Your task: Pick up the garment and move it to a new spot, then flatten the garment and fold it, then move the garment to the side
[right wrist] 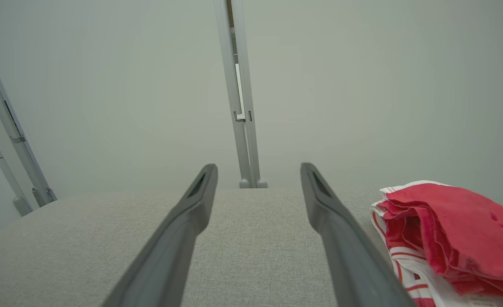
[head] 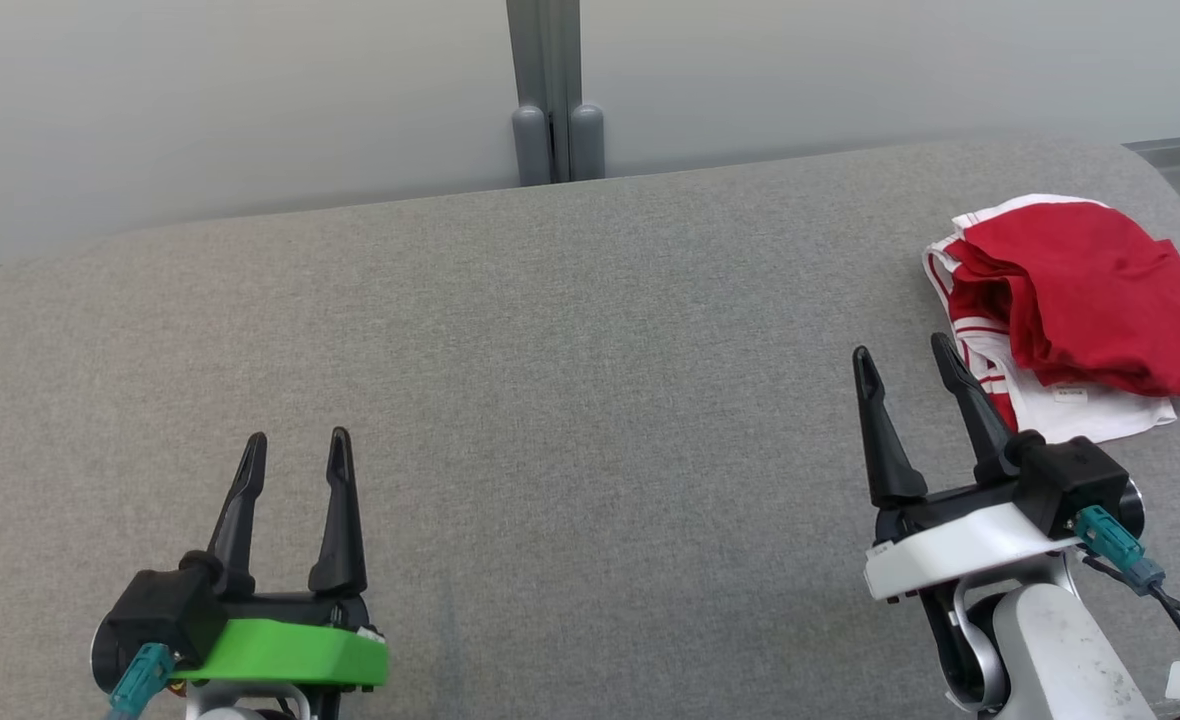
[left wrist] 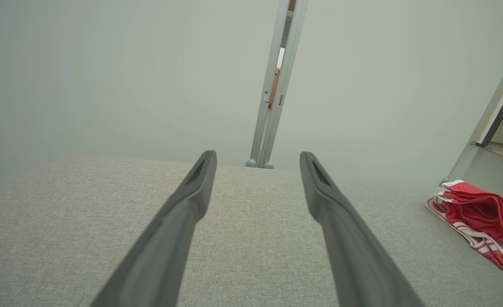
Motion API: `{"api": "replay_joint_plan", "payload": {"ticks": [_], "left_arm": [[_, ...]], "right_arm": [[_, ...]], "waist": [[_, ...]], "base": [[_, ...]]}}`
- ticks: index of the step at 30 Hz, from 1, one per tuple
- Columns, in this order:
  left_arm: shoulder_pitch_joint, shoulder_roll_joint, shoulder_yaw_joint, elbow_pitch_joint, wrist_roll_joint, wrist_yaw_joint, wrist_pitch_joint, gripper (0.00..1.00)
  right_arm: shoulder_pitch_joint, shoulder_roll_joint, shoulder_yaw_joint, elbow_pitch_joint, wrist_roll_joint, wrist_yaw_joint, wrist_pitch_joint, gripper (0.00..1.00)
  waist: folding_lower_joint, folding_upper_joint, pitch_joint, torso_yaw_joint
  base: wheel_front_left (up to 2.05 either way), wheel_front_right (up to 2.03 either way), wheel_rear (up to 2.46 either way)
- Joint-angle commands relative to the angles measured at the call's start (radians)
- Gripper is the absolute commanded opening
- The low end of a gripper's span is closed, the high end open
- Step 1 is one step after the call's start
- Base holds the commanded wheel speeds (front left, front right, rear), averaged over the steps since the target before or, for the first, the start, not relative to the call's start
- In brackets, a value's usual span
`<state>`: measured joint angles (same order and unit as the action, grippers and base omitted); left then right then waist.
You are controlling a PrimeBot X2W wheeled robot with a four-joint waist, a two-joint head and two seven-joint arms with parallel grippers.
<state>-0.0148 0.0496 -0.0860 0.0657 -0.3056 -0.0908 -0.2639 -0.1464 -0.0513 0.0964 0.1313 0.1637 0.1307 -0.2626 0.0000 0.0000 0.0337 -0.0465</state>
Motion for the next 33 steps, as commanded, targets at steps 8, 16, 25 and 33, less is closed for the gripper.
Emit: {"api": "replay_joint_plan", "payload": {"ticks": [8, 16, 25, 33], "left_arm": [[-0.004, 0.002, -0.024, 0.002, 0.002, -0.016, 0.000, 1.00], [0.022, 0.003, 0.020, -0.016, -0.016, -0.004, 0.000, 1.00], [0.029, 0.003, 0.012, 0.009, 0.007, -0.013, 0.000, 1.00], [0.019, -0.002, 0.011, 0.022, -0.013, -0.015, 0.000, 0.00]], "right_arm": [[0.009, 0.000, 0.002, 0.010, 0.000, 0.000, -0.003, 1.00], [0.008, 0.000, 0.011, 0.016, -0.005, 0.000, -0.003, 1.00], [0.002, 0.000, 0.010, 0.018, 0.009, 0.000, -0.003, 1.00], [0.007, 0.001, 0.013, 0.034, 0.011, 0.000, 0.001, 0.00]], "waist": [[0.0000, 0.0000, 0.002, 0.003], [0.0000, 0.0000, -0.002, -0.001], [0.0000, 0.0000, 0.003, -0.003], [0.0000, 0.0000, 0.005, -0.001]], "base": [[0.00, 0.00, 0.00], [0.00, 0.00, 0.00], [0.00, 0.00, 0.00], [0.00, 0.00, 0.00]]}}
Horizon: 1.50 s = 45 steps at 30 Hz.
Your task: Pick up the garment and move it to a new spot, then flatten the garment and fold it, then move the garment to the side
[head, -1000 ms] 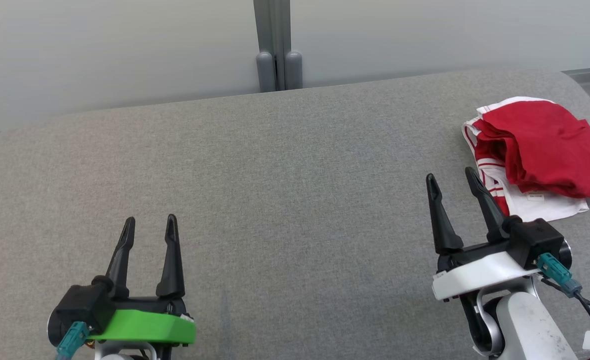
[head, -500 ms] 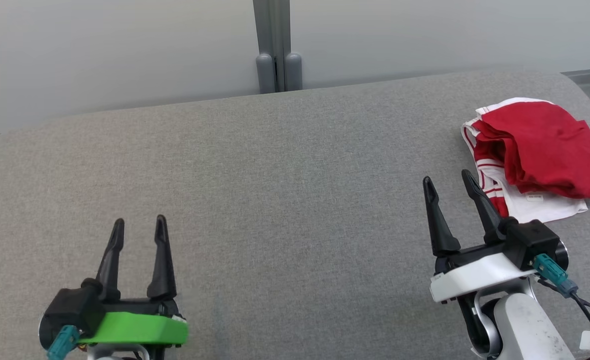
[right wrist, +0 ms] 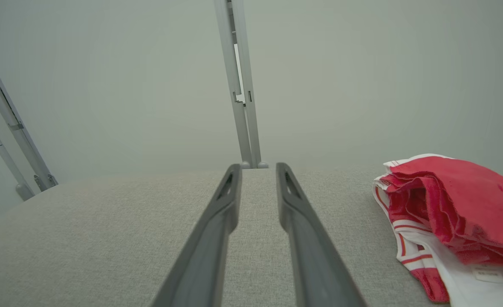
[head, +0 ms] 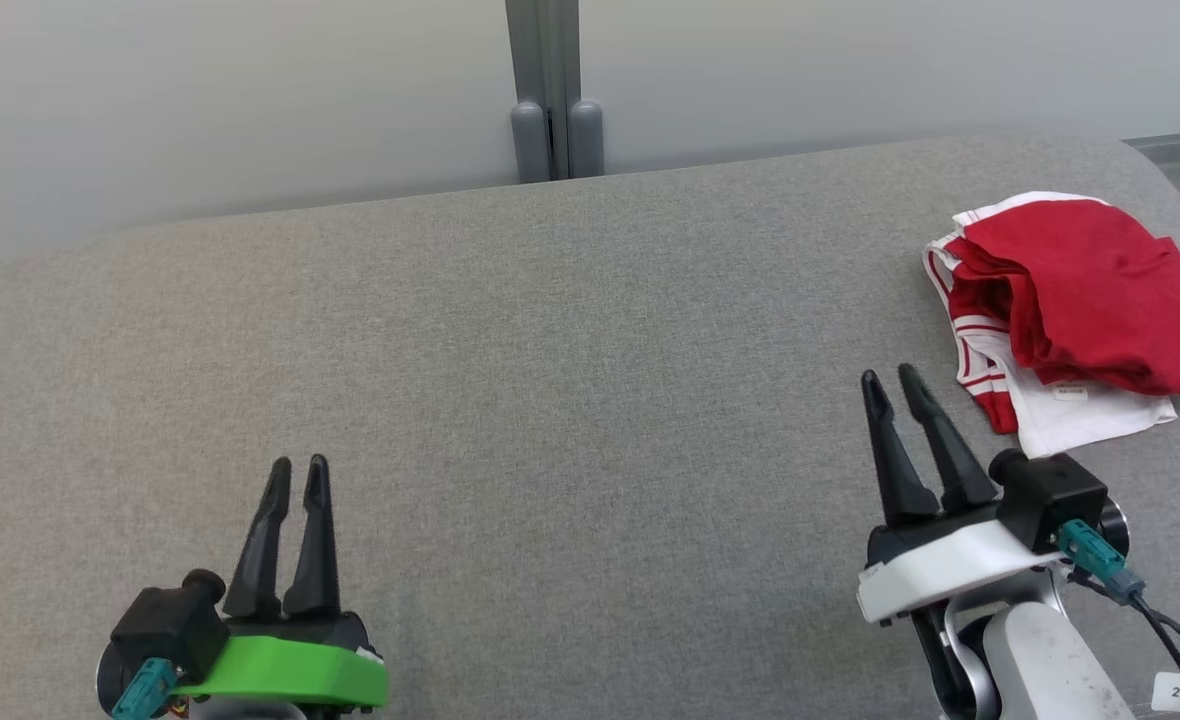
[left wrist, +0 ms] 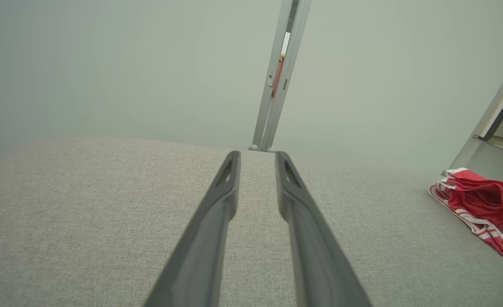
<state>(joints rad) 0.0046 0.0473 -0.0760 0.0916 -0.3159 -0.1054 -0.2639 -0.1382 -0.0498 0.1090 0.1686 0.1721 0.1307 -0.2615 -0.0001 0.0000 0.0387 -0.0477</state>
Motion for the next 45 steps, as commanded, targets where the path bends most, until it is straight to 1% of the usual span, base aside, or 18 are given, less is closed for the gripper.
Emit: {"api": "replay_joint_plan", "payload": {"ticks": [1, 2, 11, 25, 45], "left_arm": [[0.002, -0.001, -0.001, 0.010, -0.001, 0.000, 0.000, 0.00], [0.004, -0.001, -0.001, 0.016, -0.004, 0.000, 0.001, 0.00], [-0.010, 0.006, 0.015, 0.031, -0.171, -0.003, 0.040, 0.00], [-0.034, 0.014, 0.038, 0.058, -0.395, -0.008, 0.096, 0.00], [-0.058, 0.021, 0.069, 0.081, -0.653, -0.013, 0.164, 0.00]], "right_arm": [[0.008, 0.000, 0.000, 0.008, 0.001, 0.000, 0.000, 0.00], [0.015, 0.001, 0.001, 0.014, 0.005, 0.000, 0.001, 0.00], [0.018, -0.010, -0.013, 0.018, 0.194, 0.000, 0.036, 0.00], [0.019, -0.021, -0.036, 0.028, 0.447, 0.000, 0.086, 0.00], [0.023, -0.029, -0.070, 0.039, 0.735, 0.000, 0.152, 0.00]], "waist": [[0.0001, 0.0000, 0.000, 0.000], [0.0001, 0.0000, 0.000, 0.000], [0.0001, 0.0000, -0.003, 0.003], [0.0001, 0.0000, -0.007, 0.009], [0.0001, 0.0000, -0.012, 0.016]], "base": [[0.00, 0.00, 0.00], [0.00, 0.00, 0.00], [0.00, 0.00, 0.00], [0.00, 0.00, 0.00], [0.00, 0.00, 0.00]]}}
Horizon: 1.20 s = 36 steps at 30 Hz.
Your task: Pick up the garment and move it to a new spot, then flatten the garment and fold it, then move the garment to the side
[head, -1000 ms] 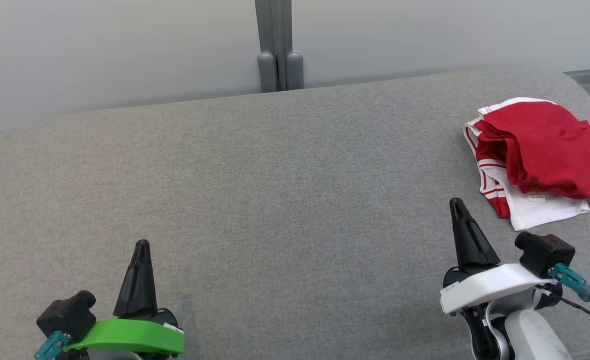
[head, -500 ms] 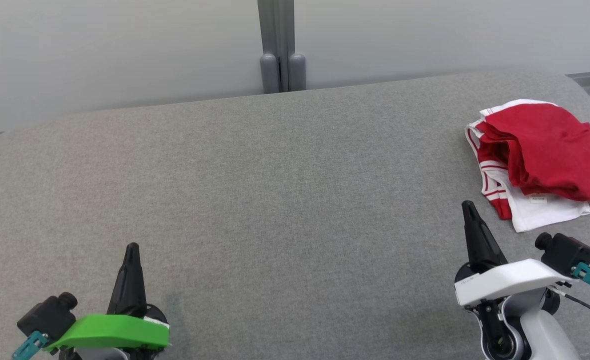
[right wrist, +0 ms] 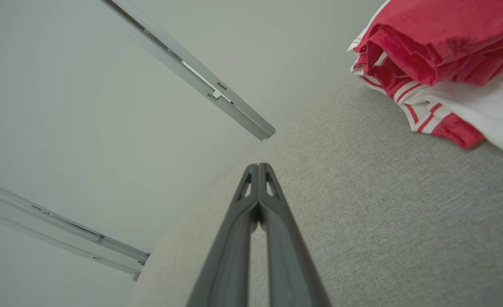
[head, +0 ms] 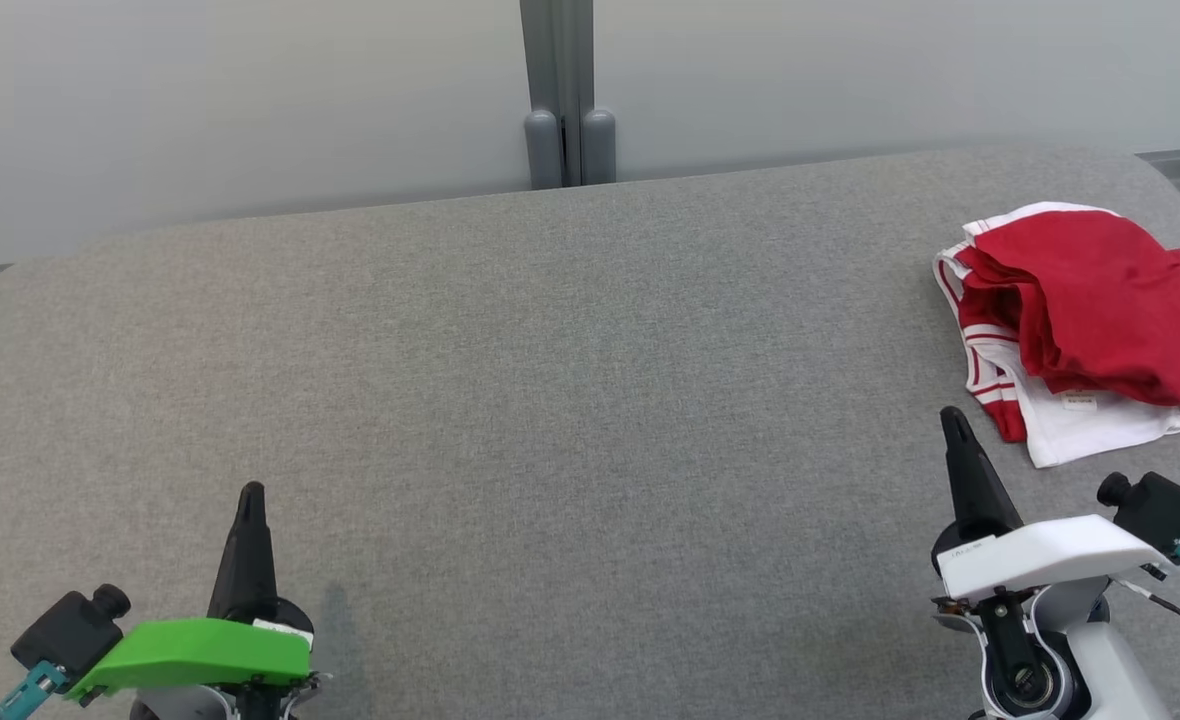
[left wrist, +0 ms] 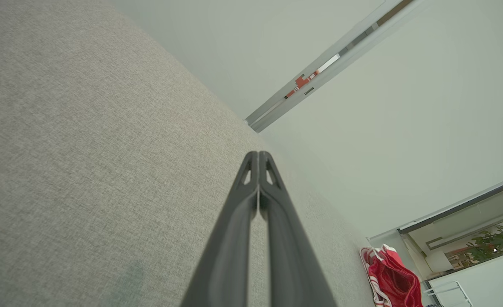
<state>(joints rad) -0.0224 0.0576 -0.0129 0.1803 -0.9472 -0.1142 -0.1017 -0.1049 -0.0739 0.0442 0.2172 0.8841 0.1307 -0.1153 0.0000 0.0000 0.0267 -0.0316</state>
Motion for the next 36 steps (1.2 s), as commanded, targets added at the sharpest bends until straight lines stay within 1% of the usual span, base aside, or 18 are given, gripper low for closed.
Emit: {"api": "replay_joint_plan", "payload": {"ticks": [1, 19, 36], "left_arm": [[-0.032, 0.010, 0.007, -0.006, -0.034, -0.005, 0.006, 0.00], [-0.050, 0.012, 0.034, 0.013, -0.222, -0.009, 0.059, 0.00], [-0.064, 0.012, 0.058, 0.030, -0.370, -0.013, 0.104, 0.00]], "right_arm": [[-0.010, -0.005, -0.007, -0.009, 0.038, 0.000, 0.010, 0.00], [-0.008, -0.008, -0.037, 0.001, 0.246, 0.000, 0.062, 0.00], [-0.005, -0.007, -0.064, 0.008, 0.412, 0.000, 0.106, 0.00]], "waist": [[0.0000, 0.0000, 0.000, 0.001], [0.0000, 0.0000, -0.006, 0.007], [0.0000, 0.0000, -0.010, 0.014]], "base": [[0.00, 0.00, 0.00], [0.00, 0.00, 0.00], [0.00, 0.00, 0.00]]}}
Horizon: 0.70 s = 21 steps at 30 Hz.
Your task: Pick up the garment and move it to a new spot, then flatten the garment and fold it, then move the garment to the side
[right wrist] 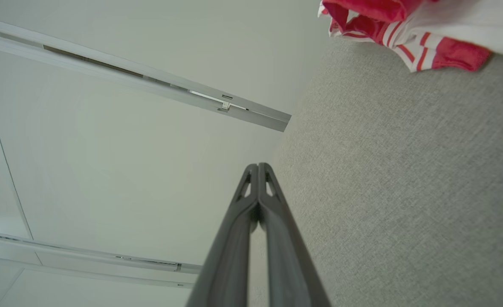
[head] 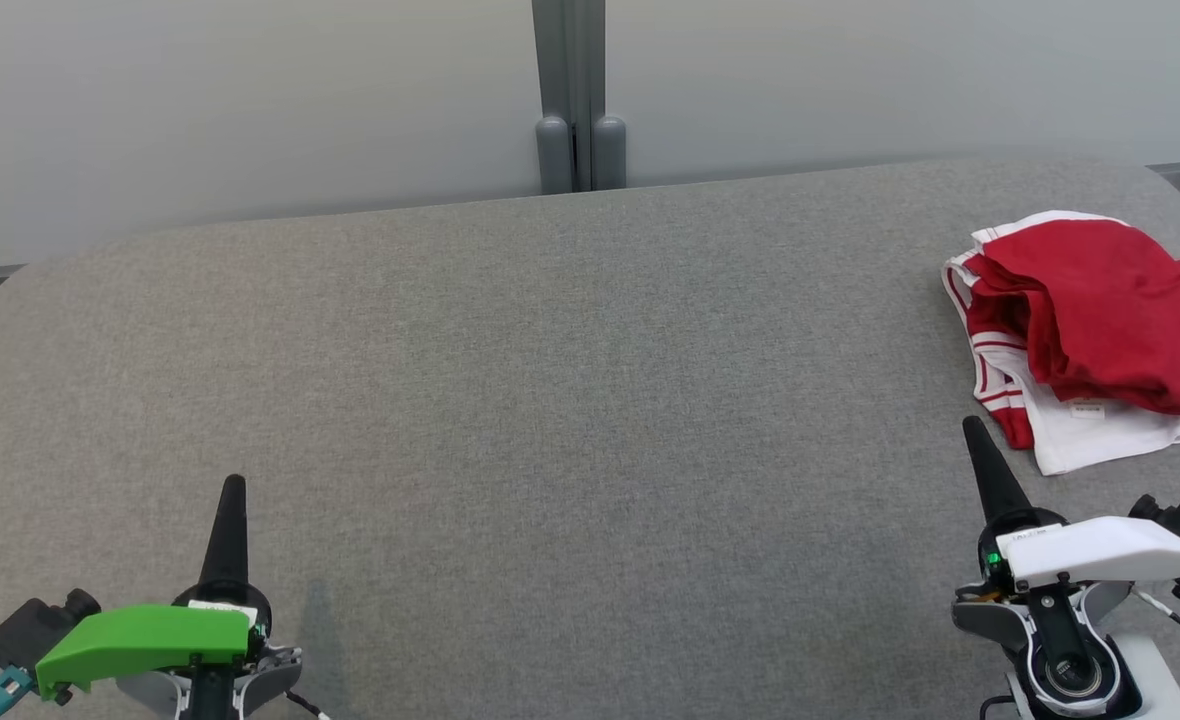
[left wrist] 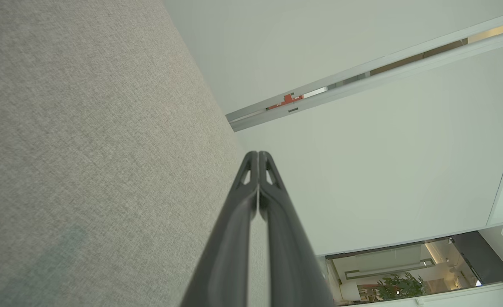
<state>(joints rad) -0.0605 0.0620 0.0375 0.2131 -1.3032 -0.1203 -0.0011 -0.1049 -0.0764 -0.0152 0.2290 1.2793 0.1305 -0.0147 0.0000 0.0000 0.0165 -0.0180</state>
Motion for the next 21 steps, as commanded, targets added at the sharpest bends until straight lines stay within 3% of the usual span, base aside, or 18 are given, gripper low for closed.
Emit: {"api": "replay_joint_plan", "payload": {"ticks": [1, 21], "left_arm": [[-0.026, 0.008, 0.009, -0.002, -0.021, -0.006, 0.007, 0.00], [-0.038, 0.007, 0.033, 0.014, -0.170, -0.009, 0.053, 0.00]], "right_arm": [[-0.005, -0.005, -0.006, -0.003, 0.025, 0.000, 0.009, 0.00], [-0.003, -0.002, -0.035, 0.005, 0.187, 0.000, 0.054, 0.00]], "waist": [[0.0000, 0.0000, 0.000, 0.001], [0.0000, 0.0000, -0.006, 0.008]], "base": [[0.00, 0.00, 0.00], [0.00, 0.00, 0.00]]}}
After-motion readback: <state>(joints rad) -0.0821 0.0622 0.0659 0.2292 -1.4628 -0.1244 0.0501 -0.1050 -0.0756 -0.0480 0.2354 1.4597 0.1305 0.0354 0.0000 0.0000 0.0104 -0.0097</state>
